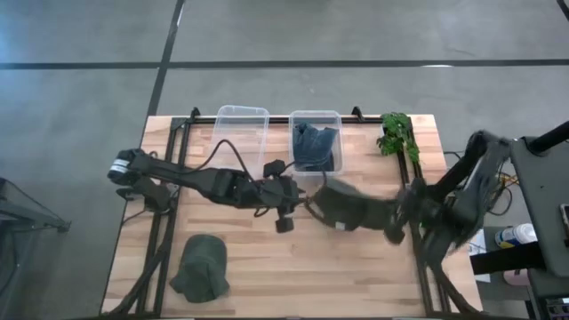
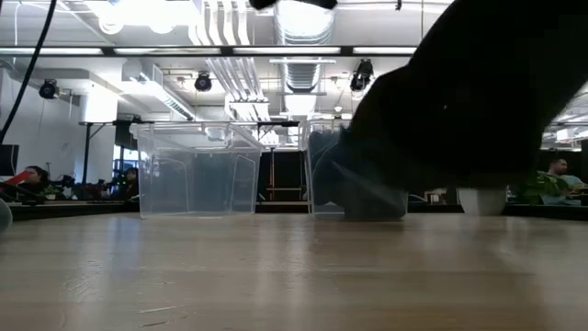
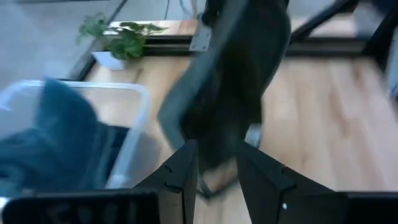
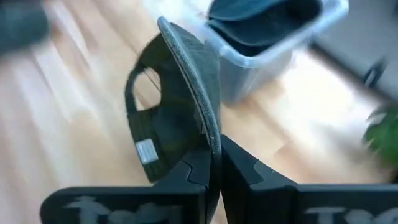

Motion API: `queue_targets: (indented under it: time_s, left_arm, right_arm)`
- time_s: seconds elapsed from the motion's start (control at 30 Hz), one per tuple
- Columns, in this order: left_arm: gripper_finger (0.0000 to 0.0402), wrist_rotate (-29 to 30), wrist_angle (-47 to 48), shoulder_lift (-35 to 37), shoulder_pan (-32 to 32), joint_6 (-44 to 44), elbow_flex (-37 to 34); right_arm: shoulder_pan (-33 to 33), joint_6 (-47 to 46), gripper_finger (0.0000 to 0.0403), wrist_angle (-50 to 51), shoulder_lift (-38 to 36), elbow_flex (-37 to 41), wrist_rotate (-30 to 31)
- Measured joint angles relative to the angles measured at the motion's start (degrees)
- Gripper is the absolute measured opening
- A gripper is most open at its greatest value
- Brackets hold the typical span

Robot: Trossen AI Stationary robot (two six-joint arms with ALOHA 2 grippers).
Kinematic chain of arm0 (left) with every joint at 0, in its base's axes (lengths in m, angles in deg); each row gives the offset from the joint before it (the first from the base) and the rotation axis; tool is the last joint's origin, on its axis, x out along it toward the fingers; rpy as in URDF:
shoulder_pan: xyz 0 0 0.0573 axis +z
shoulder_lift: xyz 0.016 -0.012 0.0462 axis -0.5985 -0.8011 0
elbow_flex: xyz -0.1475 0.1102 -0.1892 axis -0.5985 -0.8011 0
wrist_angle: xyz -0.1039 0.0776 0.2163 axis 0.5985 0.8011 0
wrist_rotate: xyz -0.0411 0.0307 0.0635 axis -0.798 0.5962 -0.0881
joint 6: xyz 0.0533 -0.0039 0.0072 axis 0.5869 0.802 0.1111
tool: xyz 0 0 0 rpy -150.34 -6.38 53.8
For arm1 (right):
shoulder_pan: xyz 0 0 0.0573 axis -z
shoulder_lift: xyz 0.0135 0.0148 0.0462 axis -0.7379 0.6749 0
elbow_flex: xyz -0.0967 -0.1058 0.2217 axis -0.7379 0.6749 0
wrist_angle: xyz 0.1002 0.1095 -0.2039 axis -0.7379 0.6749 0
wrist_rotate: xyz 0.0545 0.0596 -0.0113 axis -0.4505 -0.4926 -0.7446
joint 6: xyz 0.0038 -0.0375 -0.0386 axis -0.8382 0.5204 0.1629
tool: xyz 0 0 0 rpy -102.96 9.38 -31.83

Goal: Pick & Place hat
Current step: Put the top black cap into the left transparent bin

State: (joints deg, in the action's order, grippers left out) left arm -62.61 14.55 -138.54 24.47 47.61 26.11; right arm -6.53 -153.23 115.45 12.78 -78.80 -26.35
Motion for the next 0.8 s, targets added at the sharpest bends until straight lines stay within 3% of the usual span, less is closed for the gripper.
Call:
queue_targets:
  time_s: [0.1, 0.2, 0.37, 0.57, 0.7, 0.8]
  left_arm:
    - [0.0106, 2.2, 9.0, 0.1, -1.4, 2.2, 2.2]
    - [0.0106, 2.2, 18.5, 0.1, -2.5, 0.9, 2.5]
    - [0.0106, 2.1, 21.0, 0.0, -4.8, -5.6, -2.6]
    - [0.0106, 6.1, 0.3, 0.0, -8.2, -5.4, -12.0]
    - [0.0106, 6.9, -16.3, -0.5, -8.3, -2.9, -17.7]
    - [0.0106, 6.7, -21.7, -1.6, -7.8, -2.9, -20.3]
  right_arm:
    - [2.4, -4.0, 0.0014, -2.9, -10.7, 0.6, -2.0]
    - [2.8, -5.5, 0.0014, -12.1, -20.2, 3.0, -2.4]
    - [3.8, -3.0, 0.0014, -28.4, -29.9, 9.8, -0.9]
    - [5.2, -13.4, 0.0013, -36.4, -31.2, 19.8, -1.2]
    - [5.5, -16.2, 0.0013, -48.8, -31.0, 26.9, -1.5]
    - [6.6, -15.6, 0.0013, -58.5, -30.3, 31.4, -1.6]
